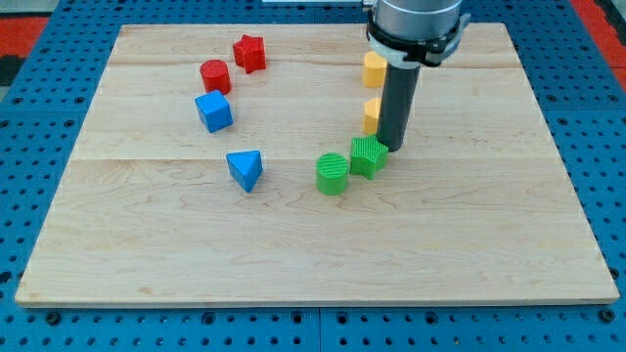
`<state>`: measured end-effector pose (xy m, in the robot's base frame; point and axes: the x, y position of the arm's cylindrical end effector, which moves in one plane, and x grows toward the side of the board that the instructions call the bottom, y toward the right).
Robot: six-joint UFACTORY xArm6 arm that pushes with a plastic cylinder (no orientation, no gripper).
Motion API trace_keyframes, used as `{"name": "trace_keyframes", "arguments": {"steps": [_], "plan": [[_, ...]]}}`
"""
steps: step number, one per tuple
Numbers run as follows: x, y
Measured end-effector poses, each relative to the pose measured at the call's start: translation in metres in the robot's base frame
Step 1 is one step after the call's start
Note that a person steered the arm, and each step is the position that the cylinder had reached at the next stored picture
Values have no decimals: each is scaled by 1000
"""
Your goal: Slide the red star a bit right
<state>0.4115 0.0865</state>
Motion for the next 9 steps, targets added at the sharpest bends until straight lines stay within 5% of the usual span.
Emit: {"name": "trace_keyframes", "arguments": {"steps": [3, 6, 9], "plan": [[-151, 86], [-160, -7], [-200, -10]]}}
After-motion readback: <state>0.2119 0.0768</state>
